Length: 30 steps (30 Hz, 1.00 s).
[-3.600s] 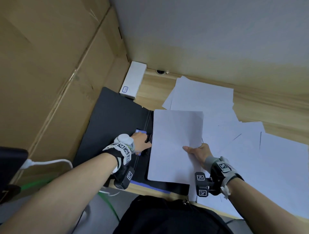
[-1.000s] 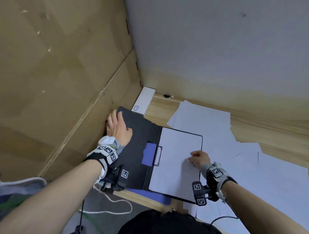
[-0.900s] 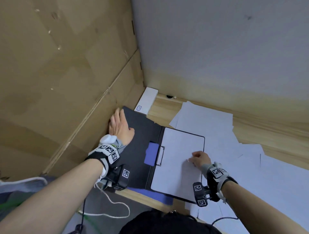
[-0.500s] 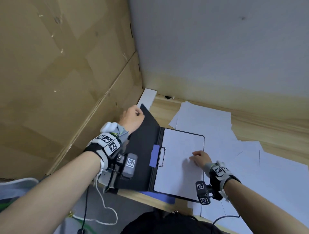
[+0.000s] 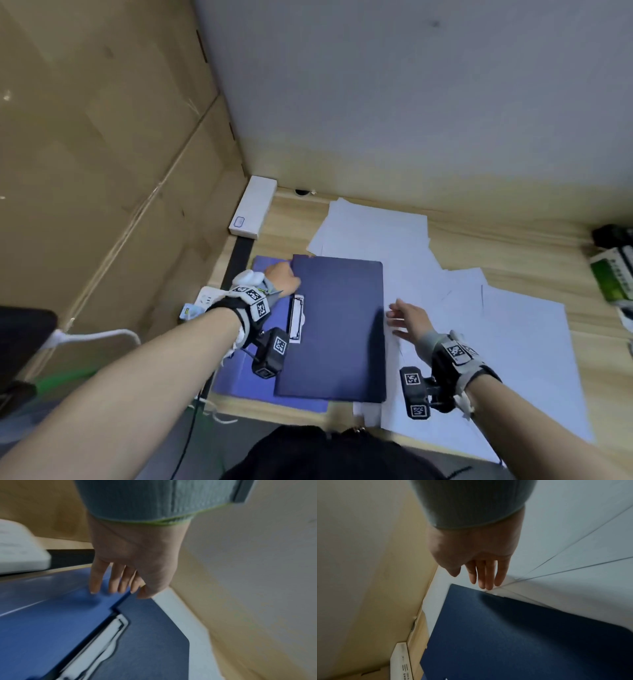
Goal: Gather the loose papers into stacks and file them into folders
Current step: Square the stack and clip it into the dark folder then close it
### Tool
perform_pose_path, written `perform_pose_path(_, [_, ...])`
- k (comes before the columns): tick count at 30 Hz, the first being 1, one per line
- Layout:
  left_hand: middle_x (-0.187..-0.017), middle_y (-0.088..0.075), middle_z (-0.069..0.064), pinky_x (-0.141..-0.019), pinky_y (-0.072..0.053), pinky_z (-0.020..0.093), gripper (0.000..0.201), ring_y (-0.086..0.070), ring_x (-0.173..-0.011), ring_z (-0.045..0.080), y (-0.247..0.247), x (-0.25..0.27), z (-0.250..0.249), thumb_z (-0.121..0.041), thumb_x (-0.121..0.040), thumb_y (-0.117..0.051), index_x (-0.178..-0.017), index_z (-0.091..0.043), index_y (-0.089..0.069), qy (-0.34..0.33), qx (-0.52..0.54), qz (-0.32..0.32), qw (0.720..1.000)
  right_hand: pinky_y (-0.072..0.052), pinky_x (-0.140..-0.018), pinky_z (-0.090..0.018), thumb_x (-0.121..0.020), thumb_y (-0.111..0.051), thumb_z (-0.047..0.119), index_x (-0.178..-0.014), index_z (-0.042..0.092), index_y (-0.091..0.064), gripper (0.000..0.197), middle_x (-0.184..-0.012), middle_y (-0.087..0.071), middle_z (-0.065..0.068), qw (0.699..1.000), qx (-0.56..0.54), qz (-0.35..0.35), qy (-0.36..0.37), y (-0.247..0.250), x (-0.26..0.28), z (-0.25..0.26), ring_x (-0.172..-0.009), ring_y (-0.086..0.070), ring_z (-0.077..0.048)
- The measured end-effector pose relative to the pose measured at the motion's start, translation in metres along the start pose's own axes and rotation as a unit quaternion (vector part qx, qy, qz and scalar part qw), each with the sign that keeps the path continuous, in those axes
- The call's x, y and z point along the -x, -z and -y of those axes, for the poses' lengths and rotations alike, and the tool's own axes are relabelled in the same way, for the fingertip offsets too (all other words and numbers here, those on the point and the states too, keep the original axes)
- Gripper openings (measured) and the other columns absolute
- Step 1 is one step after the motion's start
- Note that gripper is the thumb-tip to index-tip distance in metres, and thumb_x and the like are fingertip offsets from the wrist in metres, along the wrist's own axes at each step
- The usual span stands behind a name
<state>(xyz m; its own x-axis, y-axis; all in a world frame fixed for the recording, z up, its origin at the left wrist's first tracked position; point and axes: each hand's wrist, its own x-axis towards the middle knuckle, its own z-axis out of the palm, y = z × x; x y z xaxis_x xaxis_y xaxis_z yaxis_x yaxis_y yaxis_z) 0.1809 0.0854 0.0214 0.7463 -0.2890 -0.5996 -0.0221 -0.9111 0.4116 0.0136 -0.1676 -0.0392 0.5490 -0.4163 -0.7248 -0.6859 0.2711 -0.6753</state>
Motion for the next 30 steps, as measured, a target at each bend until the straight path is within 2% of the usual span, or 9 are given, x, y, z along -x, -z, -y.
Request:
perform_pose_path(1, [-0.100, -0.063, 0.025, -0.076, -0.048, 0.042, 0.022, -0.061, -0.092, 0.037, -0.010, -0.004, 0.014, -0.012, -0.084, -0.054, -0.099, -0.001, -0.065, 0.039, -0.029, -0.004, 0.999, -0.044, -0.068, -0.030, -0.099, -0.049, 0.028, -0.095, 0.012, -0.058, 0.019, -0.083, -0.059, -0.004, 1.000, 0.006, -0.003, -0.010, 0.002, 0.000, -0.005, -0.074, -0.056, -0.020])
perform_pose_path(3, [-0.134, -0.046, 0.024, -0.094, -0.044, 0.043, 0.043, -0.050, -0.119, 0.039, -0.028, -0.008, 0.044, -0.017, -0.083, -0.059, -0.121, 0.003, -0.052, 0.113, -0.077, -0.046, 0.990, -0.045, -0.069, -0.030, -0.098, -0.053, 0.027, -0.098, 0.011, -0.059, 0.017, -0.088, -0.060, -0.007, 0.999, 0.032, 0.003, -0.022, 0.001, 0.000, -0.014, -0.079, -0.057, -0.021])
perform_pose_path(7, [-0.133, -0.040, 0.020, -0.094, -0.038, 0.038, 0.051, -0.049, -0.112, 0.036, -0.047, -0.005, 0.073, -0.015, -0.074, -0.068, -0.118, 0.002, -0.050, 0.101, -0.100, -0.137, 0.980, -0.045, -0.069, -0.030, -0.093, -0.061, 0.019, -0.105, 0.009, -0.062, 0.016, -0.096, -0.061, -0.011, 0.996, 0.083, -0.006, -0.014, -0.012, -0.005, -0.029, -0.085, -0.057, -0.023])
perform_pose_path(11, [-0.135, -0.035, 0.017, -0.095, -0.039, 0.042, 0.060, -0.045, -0.117, 0.040, -0.054, -0.008, 0.077, -0.023, -0.076, -0.069, -0.126, -0.002, -0.045, 0.118, -0.061, -0.136, 0.982, -0.050, -0.094, -0.042, -0.083, -0.073, 0.019, -0.121, 0.005, -0.060, 0.043, -0.113, -0.065, -0.011, 0.987, 0.156, -0.031, 0.007, -0.024, -0.014, -0.040, -0.105, -0.063, -0.029])
perform_pose_path(16, [-0.140, -0.033, 0.012, -0.096, -0.039, 0.040, 0.058, -0.037, -0.124, 0.036, -0.061, -0.006, 0.071, -0.037, -0.081, -0.064, -0.126, -0.005, -0.047, 0.103, -0.082, -0.143, 0.981, -0.043, -0.083, -0.025, -0.080, -0.075, 0.012, -0.103, 0.013, -0.060, 0.027, -0.097, -0.064, -0.002, 0.981, 0.188, -0.041, 0.019, -0.033, -0.011, -0.036, -0.093, -0.061, -0.020])
perform_pose_path(21, [-0.159, -0.014, 0.013, -0.112, -0.026, 0.045, 0.071, -0.014, -0.146, 0.033, -0.071, -0.010, 0.050, -0.032, -0.086, -0.058, -0.147, -0.010, -0.030, -0.021, -0.129, -0.105, 0.986, -0.047, -0.086, -0.026, -0.084, -0.066, 0.019, -0.097, 0.016, -0.071, 0.014, -0.098, -0.073, -0.002, 0.967, 0.248, -0.038, 0.052, -0.032, -0.018, -0.024, -0.102, -0.066, -0.023])
perform_pose_path(25, [-0.163, -0.005, 0.006, -0.118, -0.022, 0.041, 0.070, -0.008, -0.150, 0.027, -0.066, -0.027, 0.026, -0.026, -0.090, -0.051, -0.153, -0.015, -0.022, -0.072, -0.146, -0.072, 0.984, -0.045, -0.095, -0.030, -0.092, -0.060, 0.023, -0.118, 0.011, -0.065, 0.029, -0.117, -0.067, -0.009, 0.950, 0.279, -0.050, 0.135, -0.033, -0.035, 0.005, -0.109, -0.063, -0.025])
perform_pose_path(27, [-0.162, -0.011, 0.007, -0.116, -0.027, 0.042, 0.069, -0.012, -0.148, 0.028, -0.060, -0.040, 0.012, -0.024, -0.088, -0.052, -0.151, -0.014, -0.026, -0.074, -0.141, -0.072, 0.984, -0.037, -0.106, -0.033, -0.095, -0.054, 0.020, -0.132, 0.009, -0.055, 0.039, -0.134, -0.056, -0.011, 0.924, 0.326, -0.021, 0.199, -0.033, -0.049, 0.018, -0.124, -0.052, -0.028])
perform_pose_path(30, [-0.155, -0.023, 0.011, -0.107, -0.036, 0.042, 0.064, -0.023, -0.142, 0.032, -0.052, -0.059, 0.000, -0.022, -0.084, -0.060, -0.143, -0.009, -0.035, -0.037, -0.102, -0.109, 0.988, -0.018, -0.117, -0.031, -0.093, -0.042, 0.006, -0.150, 0.013, -0.033, 0.058, -0.158, -0.028, -0.010, 0.852, 0.440, 0.048, 0.279, -0.034, -0.075, 0.034, -0.146, -0.023, -0.030])
